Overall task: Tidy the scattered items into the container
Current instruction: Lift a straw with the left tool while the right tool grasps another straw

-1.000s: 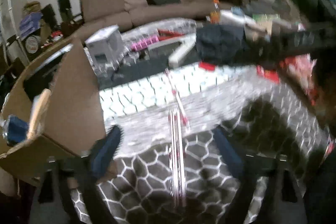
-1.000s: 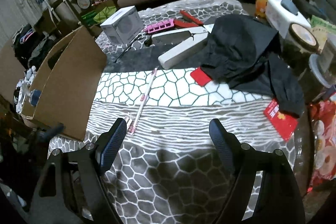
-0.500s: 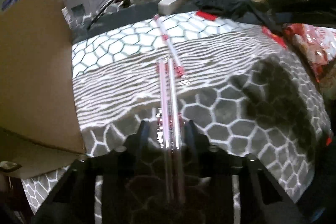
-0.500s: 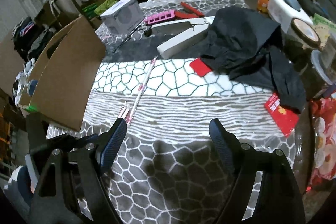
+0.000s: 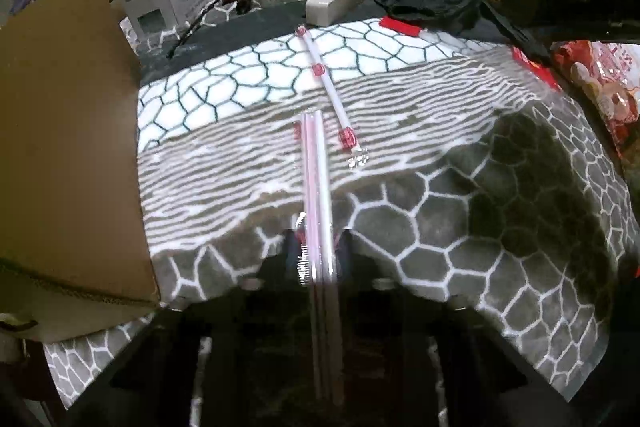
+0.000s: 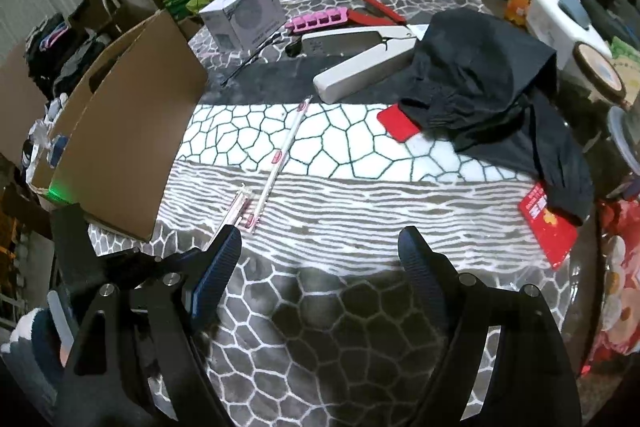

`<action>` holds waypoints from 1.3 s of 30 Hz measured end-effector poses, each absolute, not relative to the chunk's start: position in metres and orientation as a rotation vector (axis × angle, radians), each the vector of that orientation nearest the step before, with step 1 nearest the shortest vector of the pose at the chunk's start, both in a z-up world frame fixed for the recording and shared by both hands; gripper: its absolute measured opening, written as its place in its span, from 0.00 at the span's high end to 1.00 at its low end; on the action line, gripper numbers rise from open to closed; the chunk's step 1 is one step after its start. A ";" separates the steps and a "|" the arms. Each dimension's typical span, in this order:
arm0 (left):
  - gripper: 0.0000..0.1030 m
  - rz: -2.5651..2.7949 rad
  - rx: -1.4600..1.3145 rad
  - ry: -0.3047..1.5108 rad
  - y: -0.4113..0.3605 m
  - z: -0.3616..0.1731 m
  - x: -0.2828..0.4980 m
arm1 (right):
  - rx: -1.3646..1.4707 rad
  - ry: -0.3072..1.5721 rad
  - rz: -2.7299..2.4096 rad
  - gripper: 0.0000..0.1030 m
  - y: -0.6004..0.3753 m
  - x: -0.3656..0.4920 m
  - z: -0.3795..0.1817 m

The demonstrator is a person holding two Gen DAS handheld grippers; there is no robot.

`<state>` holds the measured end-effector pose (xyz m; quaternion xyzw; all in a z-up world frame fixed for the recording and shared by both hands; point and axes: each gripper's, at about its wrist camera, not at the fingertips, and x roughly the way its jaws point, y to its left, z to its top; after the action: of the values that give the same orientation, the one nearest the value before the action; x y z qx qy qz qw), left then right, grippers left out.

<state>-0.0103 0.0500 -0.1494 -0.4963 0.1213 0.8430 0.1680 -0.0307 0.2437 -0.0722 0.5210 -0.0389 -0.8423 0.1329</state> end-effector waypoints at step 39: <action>0.94 2.729 -1.098 0.133 -0.008 -0.046 -0.010 | 1.412 -0.132 -2.341 0.59 0.164 -0.100 -0.161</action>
<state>-0.0099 -0.0083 -0.0463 -0.3712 0.0449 0.9222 0.0983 -0.1003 0.1636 -0.1612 0.5055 -0.0474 -0.8378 0.2010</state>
